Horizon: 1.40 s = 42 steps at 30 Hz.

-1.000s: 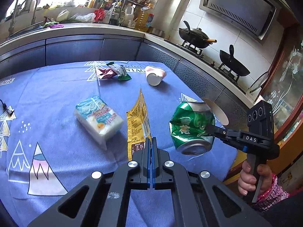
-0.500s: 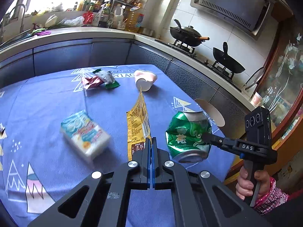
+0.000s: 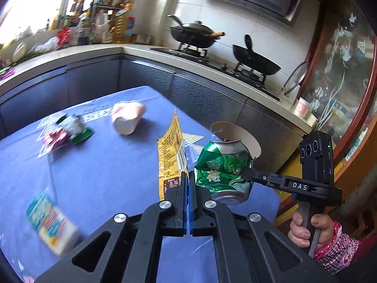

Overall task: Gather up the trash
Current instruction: 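Carry the wrapper and can over the beige bin and open both grippers, then move both tools back from the bin toward the table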

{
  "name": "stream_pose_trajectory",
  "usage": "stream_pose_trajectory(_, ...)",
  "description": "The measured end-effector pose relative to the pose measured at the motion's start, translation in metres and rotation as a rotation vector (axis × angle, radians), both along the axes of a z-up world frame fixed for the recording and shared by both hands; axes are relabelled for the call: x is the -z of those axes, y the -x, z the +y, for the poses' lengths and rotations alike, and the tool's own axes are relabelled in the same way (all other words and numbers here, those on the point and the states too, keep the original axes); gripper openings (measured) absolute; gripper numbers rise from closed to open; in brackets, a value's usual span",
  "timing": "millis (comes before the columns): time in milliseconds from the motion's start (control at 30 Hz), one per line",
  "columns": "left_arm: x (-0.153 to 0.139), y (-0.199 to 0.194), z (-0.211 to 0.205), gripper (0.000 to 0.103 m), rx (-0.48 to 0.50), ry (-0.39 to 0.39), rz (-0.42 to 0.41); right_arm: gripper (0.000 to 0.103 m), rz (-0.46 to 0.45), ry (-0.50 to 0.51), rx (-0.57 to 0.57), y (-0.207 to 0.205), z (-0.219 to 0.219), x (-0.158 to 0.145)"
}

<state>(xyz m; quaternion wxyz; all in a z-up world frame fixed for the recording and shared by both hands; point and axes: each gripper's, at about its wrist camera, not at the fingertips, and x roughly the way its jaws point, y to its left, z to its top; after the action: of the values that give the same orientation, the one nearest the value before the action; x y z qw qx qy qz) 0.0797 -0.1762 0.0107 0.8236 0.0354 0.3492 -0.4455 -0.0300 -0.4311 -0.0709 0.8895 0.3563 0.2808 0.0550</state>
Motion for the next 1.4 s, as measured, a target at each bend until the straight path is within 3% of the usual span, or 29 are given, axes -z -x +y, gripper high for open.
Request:
stream_pose_trajectory(267,-0.019,-0.015,-0.126,0.001,0.186,0.013,-0.047,0.009,-0.047,0.095,0.27,0.016,-0.118,-0.016)
stream_pose_trajectory(400,-0.014,-0.028,-0.188,0.001,0.241,0.017,-0.037,0.009,-0.002,0.089,0.346,-0.001,-0.166,0.004)
stream_pose_trajectory(533,-0.002,-0.041,-0.236,0.001,0.268,0.003,-0.012,0.01,0.054,0.074,0.357,-0.035,-0.187,0.03)
stream_pose_trajectory(633,0.006,-0.05,-0.256,0.001,0.277,-0.001,0.014,0.021,0.112,0.048,0.331,-0.06,-0.193,0.055)
stream_pose_trajectory(667,0.009,-0.053,-0.263,0.001,0.282,0.0,0.026,0.045,0.128,0.038,0.329,-0.062,-0.196,0.063)
stream_pose_trajectory(700,0.011,-0.055,-0.269,0.001,0.288,-0.002,0.036,0.057,0.138,0.012,0.345,-0.063,-0.2,0.069)
stream_pose_trajectory(767,0.018,-0.057,-0.281,0.001,0.302,-0.011,0.054,0.056,0.085,-0.028,0.386,-0.053,-0.208,0.069)
stream_pose_trajectory(933,0.04,-0.054,-0.31,0.002,0.341,-0.052,0.095,0.056,0.016,0.024,0.477,-0.021,-0.213,0.053)
stream_pose_trajectory(1000,0.052,-0.051,-0.322,0.012,0.339,-0.086,0.105,0.056,0.012,0.026,0.5,-0.007,-0.212,0.051)
stream_pose_trajectory(1067,0.062,-0.049,-0.332,0.056,0.328,-0.124,0.103,0.056,0.01,0.022,0.517,0.005,-0.209,0.05)
stream_pose_trajectory(1133,0.067,-0.048,-0.335,0.072,0.311,-0.143,0.087,0.056,0.003,0.022,0.531,0.018,-0.203,0.047)
stream_pose_trajectory(1400,0.038,-0.047,-0.287,0.072,0.201,-0.087,0.044,0.056,-0.042,0.006,0.503,0.052,-0.175,0.031)
